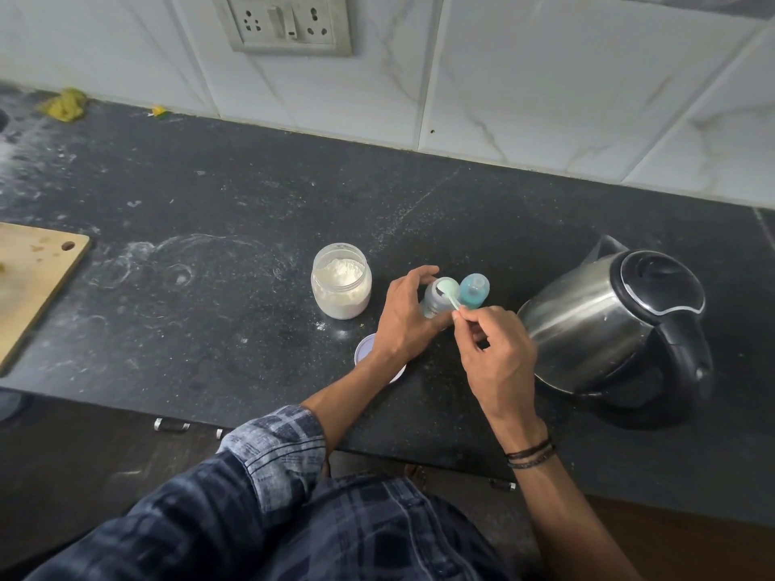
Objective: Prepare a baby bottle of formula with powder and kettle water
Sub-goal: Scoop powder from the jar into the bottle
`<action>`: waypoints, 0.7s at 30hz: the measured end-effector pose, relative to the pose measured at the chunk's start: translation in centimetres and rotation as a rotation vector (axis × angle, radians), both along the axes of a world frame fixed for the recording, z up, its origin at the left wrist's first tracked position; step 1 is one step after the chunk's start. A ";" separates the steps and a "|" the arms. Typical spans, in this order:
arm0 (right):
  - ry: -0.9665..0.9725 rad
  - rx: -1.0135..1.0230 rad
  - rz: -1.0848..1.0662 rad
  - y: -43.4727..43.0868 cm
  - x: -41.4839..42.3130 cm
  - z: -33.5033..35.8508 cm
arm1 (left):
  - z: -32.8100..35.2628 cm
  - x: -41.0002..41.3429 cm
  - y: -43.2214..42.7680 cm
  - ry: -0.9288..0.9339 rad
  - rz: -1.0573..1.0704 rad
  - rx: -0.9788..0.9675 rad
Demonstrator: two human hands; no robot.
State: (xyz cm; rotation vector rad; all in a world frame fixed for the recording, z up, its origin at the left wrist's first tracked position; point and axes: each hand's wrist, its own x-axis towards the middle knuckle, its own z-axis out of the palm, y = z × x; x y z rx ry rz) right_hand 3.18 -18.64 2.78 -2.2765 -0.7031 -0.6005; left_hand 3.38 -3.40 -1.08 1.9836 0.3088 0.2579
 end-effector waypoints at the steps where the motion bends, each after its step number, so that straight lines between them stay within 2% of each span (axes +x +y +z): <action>1: -0.001 0.000 0.001 0.0 0.0 0.0 | 0.0 0.0 0.0 0.001 0.001 0.003; 21: -0.002 -0.032 -0.014 0.0 -0.4 0.1 | -0.2 0.1 0.1 0.004 0.002 0.003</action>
